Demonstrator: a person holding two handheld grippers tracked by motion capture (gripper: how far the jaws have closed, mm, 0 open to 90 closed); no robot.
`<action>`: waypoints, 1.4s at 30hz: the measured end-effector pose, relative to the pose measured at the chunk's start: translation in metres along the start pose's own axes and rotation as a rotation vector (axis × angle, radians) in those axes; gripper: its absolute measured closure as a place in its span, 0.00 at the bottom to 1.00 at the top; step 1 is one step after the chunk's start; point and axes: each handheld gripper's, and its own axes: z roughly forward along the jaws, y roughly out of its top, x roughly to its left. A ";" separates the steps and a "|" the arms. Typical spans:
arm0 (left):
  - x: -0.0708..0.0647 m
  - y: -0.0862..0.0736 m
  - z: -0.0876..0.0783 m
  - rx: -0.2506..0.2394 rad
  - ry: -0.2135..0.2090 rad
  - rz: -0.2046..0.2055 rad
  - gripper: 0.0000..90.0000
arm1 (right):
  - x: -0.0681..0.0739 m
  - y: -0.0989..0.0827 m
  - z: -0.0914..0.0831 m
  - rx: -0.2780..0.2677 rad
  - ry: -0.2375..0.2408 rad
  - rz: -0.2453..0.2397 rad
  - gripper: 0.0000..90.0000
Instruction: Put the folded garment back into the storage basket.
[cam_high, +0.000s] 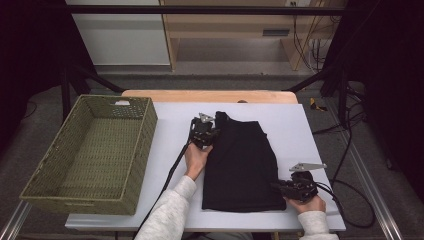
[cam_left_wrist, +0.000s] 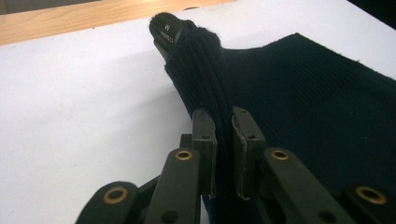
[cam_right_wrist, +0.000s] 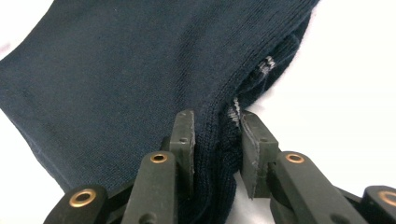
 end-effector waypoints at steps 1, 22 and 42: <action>0.000 0.001 -0.001 -0.002 -0.001 0.000 0.91 | 0.000 0.000 -0.001 -0.002 -0.001 -0.001 0.78; -0.013 0.015 -0.022 -0.050 -0.022 0.035 0.92 | 0.006 0.007 -0.010 -0.031 0.013 -0.014 0.80; -0.019 0.026 -0.045 -0.091 -0.033 0.065 0.92 | 0.015 0.014 -0.018 -0.061 0.014 -0.037 0.80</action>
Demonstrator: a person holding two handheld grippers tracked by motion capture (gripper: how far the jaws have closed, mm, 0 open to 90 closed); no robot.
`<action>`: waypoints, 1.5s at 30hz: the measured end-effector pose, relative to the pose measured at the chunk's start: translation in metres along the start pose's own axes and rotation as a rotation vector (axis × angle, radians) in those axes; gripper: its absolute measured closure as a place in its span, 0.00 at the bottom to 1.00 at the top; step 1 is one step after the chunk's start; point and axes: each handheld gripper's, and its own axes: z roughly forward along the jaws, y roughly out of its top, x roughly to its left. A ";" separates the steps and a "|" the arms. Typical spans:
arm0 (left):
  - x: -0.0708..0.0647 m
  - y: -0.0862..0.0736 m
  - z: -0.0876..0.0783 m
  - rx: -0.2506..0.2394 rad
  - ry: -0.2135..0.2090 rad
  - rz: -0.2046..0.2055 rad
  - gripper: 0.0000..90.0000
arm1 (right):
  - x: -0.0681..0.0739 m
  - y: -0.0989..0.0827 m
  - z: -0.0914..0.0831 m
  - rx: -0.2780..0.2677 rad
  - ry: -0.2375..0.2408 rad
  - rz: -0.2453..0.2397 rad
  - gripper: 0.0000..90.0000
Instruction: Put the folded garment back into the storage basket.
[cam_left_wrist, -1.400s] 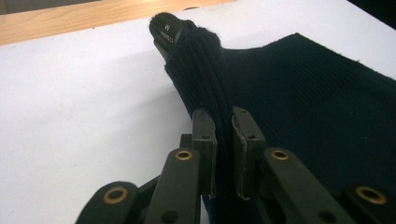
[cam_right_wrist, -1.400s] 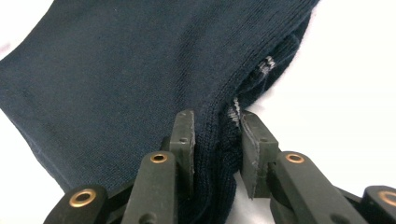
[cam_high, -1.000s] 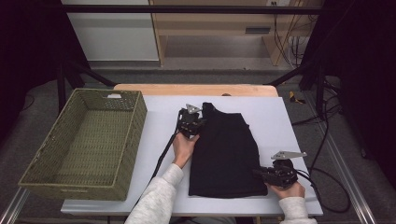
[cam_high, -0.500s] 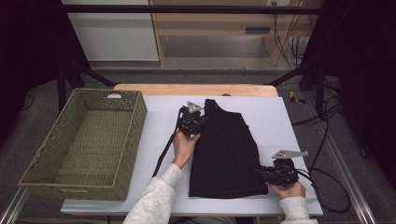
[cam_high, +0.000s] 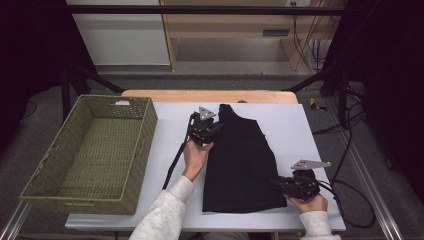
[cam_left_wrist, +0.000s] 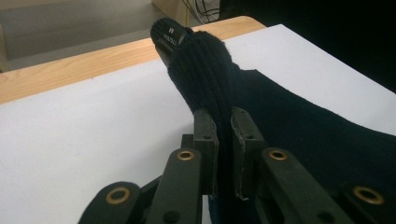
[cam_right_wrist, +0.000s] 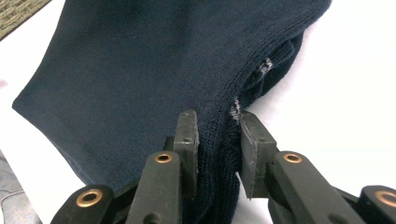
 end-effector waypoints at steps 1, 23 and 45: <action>-0.001 0.002 -0.003 -0.001 -0.003 0.004 0.92 | 0.001 0.001 -0.001 -0.001 0.001 0.006 0.80; 0.004 0.023 -0.034 -0.036 -0.012 0.025 0.92 | 0.018 0.017 -0.005 -0.062 0.024 -0.039 0.80; 0.018 0.045 -0.070 -0.058 0.005 0.042 0.92 | 0.038 0.041 -0.009 -0.104 0.049 -0.082 0.81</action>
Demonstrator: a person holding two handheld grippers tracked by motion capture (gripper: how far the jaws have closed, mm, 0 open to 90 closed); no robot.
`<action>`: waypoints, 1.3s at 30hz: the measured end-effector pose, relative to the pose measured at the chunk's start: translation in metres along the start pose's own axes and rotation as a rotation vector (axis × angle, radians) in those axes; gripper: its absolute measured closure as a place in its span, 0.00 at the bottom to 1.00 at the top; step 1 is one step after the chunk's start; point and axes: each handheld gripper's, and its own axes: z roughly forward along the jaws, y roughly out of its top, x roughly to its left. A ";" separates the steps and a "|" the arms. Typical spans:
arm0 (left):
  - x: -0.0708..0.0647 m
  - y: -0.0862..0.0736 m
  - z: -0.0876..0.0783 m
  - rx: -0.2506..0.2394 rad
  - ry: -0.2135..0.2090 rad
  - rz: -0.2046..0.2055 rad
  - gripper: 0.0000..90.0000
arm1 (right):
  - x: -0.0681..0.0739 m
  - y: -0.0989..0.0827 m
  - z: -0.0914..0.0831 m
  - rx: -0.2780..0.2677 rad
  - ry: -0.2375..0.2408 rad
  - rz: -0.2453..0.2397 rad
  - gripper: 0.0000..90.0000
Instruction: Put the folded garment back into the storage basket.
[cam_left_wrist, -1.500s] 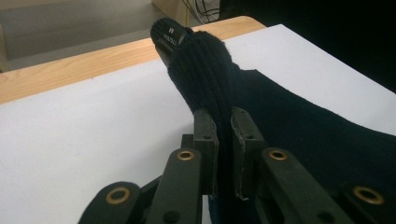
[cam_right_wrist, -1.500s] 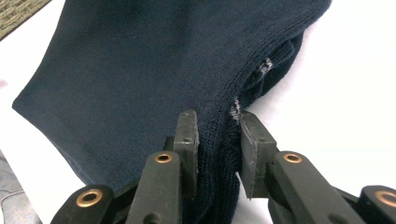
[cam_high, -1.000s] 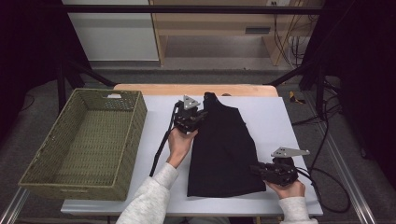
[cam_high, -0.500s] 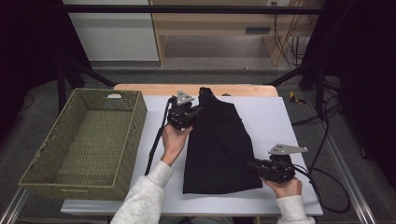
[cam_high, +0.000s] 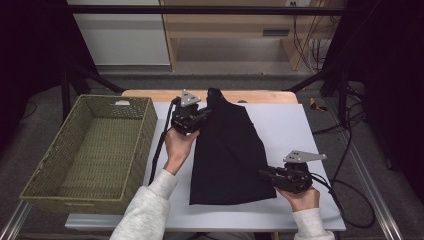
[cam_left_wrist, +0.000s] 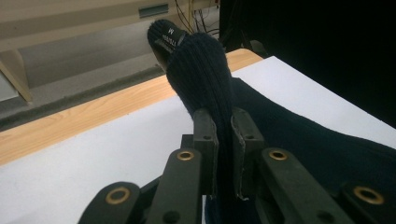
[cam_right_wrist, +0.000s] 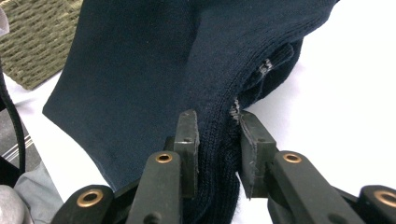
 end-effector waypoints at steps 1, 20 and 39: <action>0.001 0.001 -0.002 -0.001 0.001 -0.001 0.92 | 0.001 0.002 0.000 -0.003 0.001 -0.001 0.81; 0.023 0.027 -0.040 -0.018 0.038 -0.002 0.92 | 0.023 0.036 0.003 -0.063 0.039 -0.054 0.81; 0.043 0.042 -0.075 -0.036 0.071 -0.008 0.92 | 0.045 0.063 0.013 -0.106 0.080 -0.084 0.81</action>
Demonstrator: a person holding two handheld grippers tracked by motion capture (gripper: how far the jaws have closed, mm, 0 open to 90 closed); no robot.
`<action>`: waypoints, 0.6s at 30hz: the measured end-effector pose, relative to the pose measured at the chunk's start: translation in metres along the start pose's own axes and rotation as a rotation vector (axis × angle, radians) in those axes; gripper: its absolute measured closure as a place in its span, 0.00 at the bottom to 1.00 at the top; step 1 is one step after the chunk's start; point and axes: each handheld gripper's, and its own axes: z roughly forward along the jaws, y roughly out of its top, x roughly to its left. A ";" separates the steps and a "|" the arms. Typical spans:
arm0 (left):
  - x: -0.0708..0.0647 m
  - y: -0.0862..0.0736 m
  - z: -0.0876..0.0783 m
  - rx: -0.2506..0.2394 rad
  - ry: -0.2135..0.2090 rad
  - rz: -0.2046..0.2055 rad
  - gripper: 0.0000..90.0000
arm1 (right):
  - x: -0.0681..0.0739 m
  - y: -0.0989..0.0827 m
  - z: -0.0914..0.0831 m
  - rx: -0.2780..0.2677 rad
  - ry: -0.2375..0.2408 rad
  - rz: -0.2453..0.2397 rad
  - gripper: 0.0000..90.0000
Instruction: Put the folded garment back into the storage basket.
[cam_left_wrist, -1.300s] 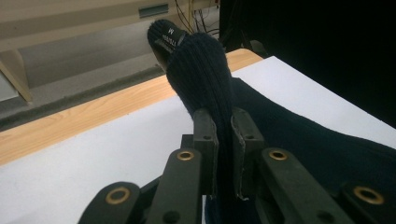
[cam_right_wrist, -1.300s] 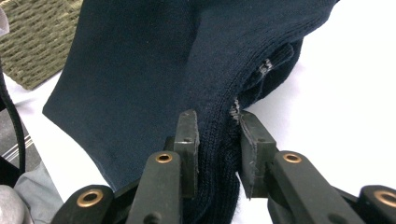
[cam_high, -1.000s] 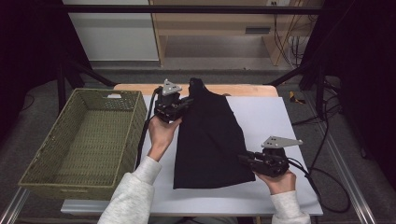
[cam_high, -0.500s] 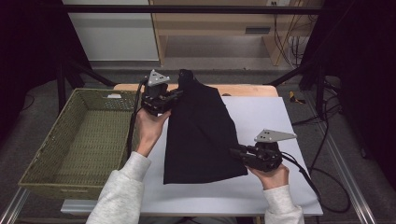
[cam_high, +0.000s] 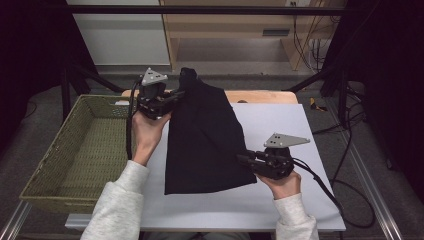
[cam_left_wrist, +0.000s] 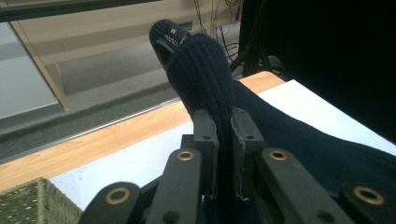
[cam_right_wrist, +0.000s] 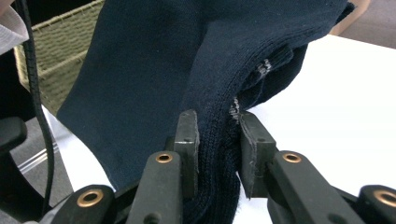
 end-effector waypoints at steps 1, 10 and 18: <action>0.001 0.001 -0.002 -0.001 0.002 0.001 0.92 | 0.001 0.001 0.000 0.000 0.004 -0.001 0.81; 0.013 0.007 -0.017 -0.010 0.014 0.001 0.92 | 0.009 0.012 0.008 -0.024 0.024 -0.009 0.81; 0.023 0.013 -0.032 -0.013 0.027 0.007 0.92 | 0.019 0.025 0.015 -0.037 0.041 -0.026 0.81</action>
